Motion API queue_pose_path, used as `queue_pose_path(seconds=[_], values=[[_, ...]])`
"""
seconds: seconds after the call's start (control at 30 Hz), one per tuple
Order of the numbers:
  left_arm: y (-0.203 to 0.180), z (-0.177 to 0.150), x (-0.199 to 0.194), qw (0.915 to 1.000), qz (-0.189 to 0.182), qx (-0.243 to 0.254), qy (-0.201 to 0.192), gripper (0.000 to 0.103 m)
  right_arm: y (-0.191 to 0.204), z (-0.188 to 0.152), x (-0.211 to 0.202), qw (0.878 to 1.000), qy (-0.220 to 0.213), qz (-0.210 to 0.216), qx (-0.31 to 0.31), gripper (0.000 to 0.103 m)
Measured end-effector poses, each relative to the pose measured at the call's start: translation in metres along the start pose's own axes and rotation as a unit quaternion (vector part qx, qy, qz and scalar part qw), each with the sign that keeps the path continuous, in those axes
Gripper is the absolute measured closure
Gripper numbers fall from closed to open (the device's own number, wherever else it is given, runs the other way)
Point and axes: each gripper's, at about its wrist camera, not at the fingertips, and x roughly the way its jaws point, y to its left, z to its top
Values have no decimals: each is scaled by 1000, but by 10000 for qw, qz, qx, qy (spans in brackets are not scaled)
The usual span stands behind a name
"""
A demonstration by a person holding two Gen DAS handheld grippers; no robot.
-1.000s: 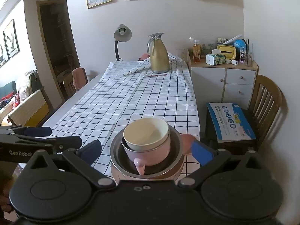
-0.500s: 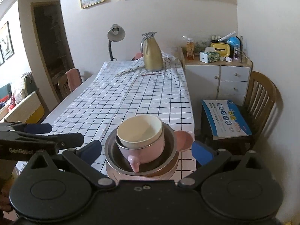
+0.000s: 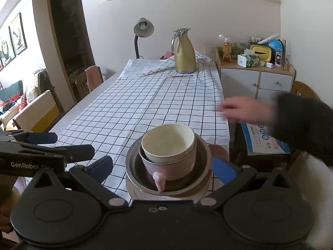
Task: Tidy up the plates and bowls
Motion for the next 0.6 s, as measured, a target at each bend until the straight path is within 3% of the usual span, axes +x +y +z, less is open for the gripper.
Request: queue_pose_path(seconds=[0.6], values=[[2,-2,0,9999,22,-77,122,0,2,2,4,9998,165,100,-82,0]])
